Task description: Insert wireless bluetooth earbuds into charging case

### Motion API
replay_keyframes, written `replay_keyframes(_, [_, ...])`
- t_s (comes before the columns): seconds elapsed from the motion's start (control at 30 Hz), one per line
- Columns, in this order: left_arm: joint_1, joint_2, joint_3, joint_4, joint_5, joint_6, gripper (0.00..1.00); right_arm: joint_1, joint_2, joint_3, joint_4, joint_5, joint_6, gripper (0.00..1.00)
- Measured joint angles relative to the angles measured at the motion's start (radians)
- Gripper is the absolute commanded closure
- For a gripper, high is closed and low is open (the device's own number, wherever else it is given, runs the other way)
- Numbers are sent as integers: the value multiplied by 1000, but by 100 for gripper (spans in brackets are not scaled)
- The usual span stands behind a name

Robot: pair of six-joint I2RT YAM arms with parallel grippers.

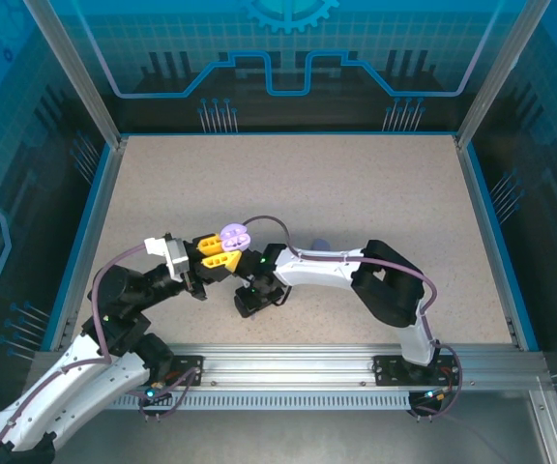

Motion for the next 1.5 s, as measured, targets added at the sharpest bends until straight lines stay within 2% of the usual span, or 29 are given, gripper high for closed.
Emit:
replay_keyframes(0.83, [0, 0, 0, -7, -1, 0, 100, 20, 48, 60, -127, 37, -46, 63])
replay_keyframes(1.23, [0, 0, 0, -7, -3, -2, 100, 21, 48, 63, -135, 49, -54, 61])
replay_keyframes(1.5, [0, -4, 0, -8, -3, -2, 100, 21, 52, 124, -141, 48, -61, 61])
